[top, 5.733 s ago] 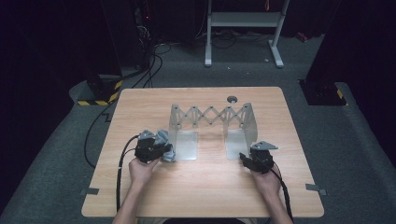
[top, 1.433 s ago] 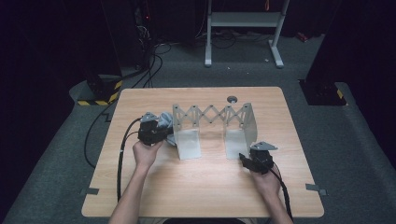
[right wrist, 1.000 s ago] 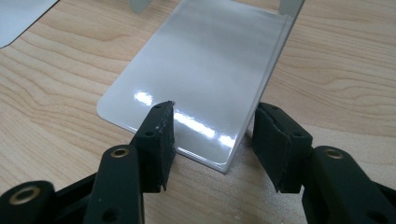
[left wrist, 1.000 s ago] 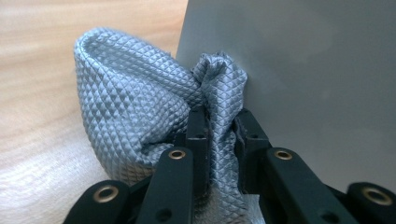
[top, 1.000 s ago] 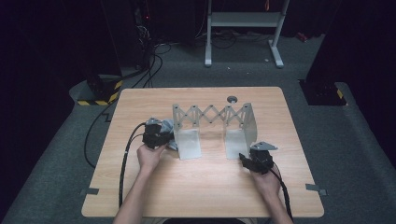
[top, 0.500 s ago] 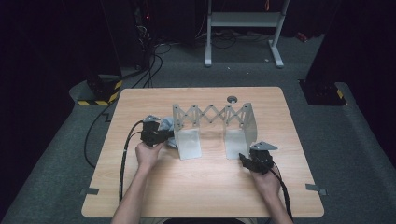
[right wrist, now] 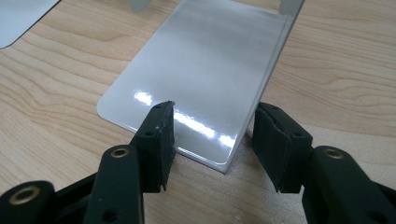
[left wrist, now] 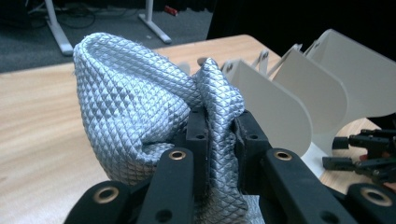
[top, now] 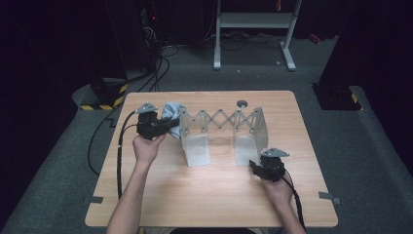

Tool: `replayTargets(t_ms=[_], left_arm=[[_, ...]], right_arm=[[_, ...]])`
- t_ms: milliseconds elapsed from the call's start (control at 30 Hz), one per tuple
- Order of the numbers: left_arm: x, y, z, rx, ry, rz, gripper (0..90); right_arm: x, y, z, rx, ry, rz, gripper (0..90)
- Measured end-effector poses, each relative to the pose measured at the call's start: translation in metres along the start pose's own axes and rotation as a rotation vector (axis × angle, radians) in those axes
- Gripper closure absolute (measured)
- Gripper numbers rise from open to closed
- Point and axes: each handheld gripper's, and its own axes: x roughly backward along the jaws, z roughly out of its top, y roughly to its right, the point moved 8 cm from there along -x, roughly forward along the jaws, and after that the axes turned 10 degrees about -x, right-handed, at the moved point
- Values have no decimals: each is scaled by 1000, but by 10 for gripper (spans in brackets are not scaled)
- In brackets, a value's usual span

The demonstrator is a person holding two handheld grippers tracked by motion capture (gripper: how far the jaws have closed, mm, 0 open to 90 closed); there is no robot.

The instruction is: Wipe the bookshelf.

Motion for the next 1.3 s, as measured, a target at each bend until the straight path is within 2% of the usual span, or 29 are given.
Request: replayTargets(t_ms=[167,233,400,500,600,733,800,933,1133,1300], left_arm=[[-6,-6,7,-12,-16,7,786],[-9,-10,8,-2,-13,15,785],[-18,-20,4,21,-28,23,785],[-23,-23,-1,14,-52,43,785],[-31,-22,-9,-35,-109,83,784],[-37,-25,-19,-11,-121,72,785],[-43,-27,-28,-10,-154,75,785],[-50,-28,-39,11,-179,67,785],[-68,-34,-63,22,-273,63,784],[-79,-35,-75,20,-319,63,785]], right_arm=[[0,0,0,1,0,4,492],[0,0,0,1,0,4,492],[0,0,0,4,0,3,493],[0,0,0,3,0,3,493],[0,0,0,3,0,3,493],[0,0,0,2,0,2,493],[0,0,0,3,0,2,493],[0,-1,0,3,0,2,493],[0,-1,0,2,0,3,493],[0,0,0,-1,0,6,493]])
